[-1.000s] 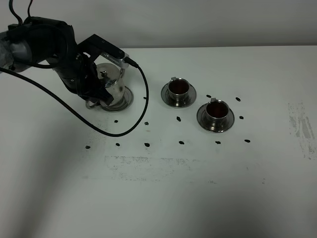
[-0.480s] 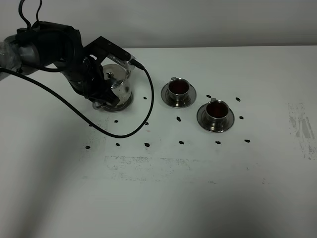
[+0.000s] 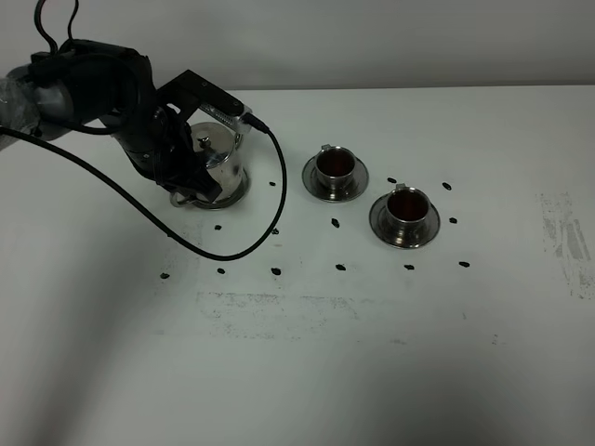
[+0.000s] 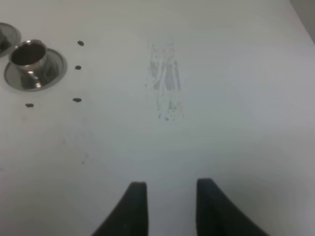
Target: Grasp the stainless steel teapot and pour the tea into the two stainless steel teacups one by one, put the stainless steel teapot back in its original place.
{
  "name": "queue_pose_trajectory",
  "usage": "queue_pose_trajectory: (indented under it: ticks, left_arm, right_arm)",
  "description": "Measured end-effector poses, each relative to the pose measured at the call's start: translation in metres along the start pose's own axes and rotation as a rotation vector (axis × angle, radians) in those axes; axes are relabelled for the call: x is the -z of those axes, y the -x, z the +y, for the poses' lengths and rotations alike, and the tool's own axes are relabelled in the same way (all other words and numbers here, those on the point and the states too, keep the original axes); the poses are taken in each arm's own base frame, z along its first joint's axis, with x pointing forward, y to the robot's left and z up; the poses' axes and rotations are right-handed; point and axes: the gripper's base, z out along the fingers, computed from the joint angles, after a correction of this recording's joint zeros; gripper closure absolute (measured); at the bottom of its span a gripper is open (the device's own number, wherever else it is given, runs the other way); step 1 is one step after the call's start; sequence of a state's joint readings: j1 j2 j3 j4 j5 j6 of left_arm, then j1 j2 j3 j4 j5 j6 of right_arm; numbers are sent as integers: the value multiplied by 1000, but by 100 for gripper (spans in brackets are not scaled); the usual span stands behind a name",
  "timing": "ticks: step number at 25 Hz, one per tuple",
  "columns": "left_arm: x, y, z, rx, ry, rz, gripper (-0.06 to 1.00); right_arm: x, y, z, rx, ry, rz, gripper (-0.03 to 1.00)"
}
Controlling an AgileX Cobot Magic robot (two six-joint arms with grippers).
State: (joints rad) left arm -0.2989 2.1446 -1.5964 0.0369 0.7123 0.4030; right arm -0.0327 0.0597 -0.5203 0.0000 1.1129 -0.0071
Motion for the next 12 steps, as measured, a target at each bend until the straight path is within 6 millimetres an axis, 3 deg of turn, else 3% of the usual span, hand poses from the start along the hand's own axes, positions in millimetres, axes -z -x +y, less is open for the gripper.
queue_pose_trajectory:
  ticks: [12]
  left_arm:
    - [-7,1,1,-2,6,-4,77]
  right_arm:
    - [0,0,0,0,0,0,73]
